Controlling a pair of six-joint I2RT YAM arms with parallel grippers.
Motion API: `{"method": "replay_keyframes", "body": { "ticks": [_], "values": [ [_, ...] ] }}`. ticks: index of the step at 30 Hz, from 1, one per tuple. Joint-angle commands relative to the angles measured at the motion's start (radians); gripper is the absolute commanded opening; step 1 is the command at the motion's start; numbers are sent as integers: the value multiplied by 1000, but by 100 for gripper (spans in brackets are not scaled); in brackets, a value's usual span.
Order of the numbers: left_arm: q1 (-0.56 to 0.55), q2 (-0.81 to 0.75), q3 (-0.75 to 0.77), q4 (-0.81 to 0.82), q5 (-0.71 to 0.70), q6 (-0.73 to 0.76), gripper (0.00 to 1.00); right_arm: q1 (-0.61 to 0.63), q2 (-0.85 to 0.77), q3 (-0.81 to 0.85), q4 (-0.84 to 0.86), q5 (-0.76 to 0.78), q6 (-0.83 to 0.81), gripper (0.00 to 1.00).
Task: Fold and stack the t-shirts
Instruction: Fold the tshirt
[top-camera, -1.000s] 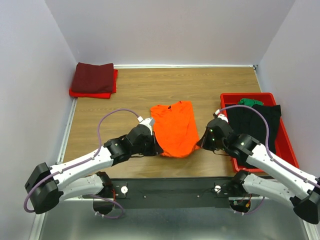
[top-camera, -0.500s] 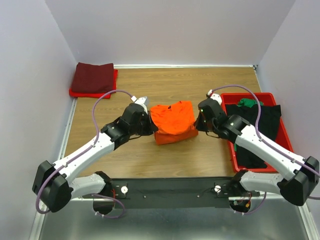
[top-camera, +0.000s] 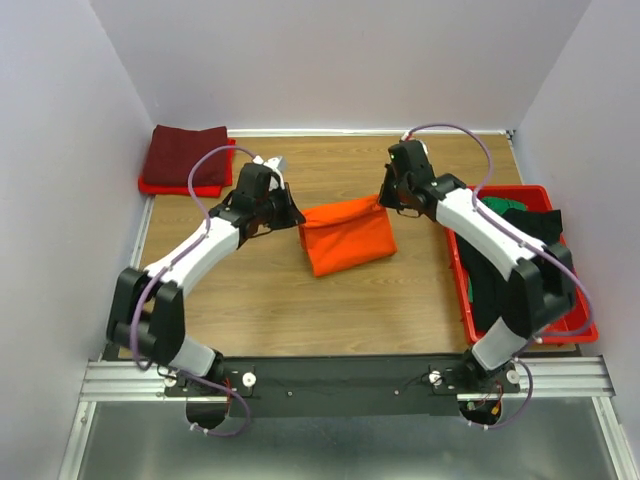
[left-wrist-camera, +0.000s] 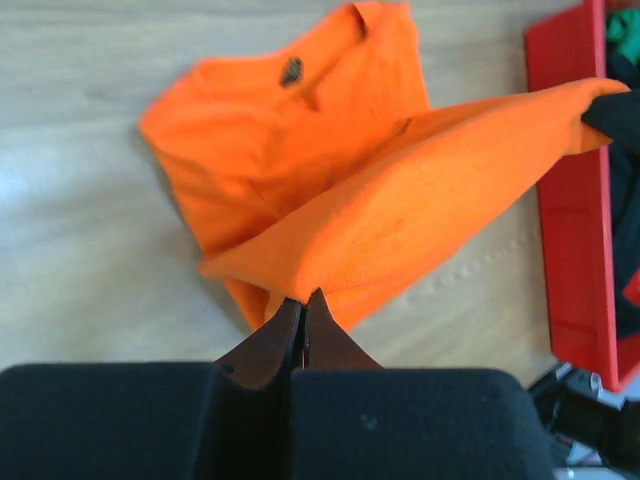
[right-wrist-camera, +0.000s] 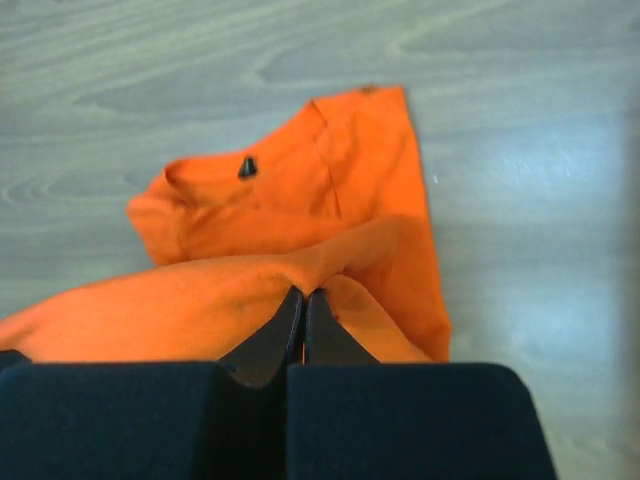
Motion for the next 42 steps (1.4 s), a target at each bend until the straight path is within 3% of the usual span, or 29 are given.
{"method": "replay_keyframes", "body": {
  "ticks": [1, 7, 13, 20, 27, 33, 42],
  "values": [
    [81, 138, 27, 133, 165, 26, 0, -70, 177, 139, 79, -123, -53, 2],
    [143, 373, 110, 290, 299, -48, 0, -114, 503, 401, 97, -215, -77, 2],
    [144, 332, 132, 273, 308, -57, 0, -119, 468, 336, 97, -214, -72, 0],
    [88, 169, -3, 273, 341, -95, 0, -119, 140, -11, 119, -212, -24, 0],
    [-133, -99, -265, 325, 229, -273, 0, -118, -338, -394, 113, -241, 60, 0],
    [-273, -263, -466, 402, 178, -417, 0, -118, -576, -640, 50, -298, 141, 0],
    [-414, -334, -621, 426, 181, -520, 0, -114, -742, -754, -64, -360, 183, 0]
  ]
}}
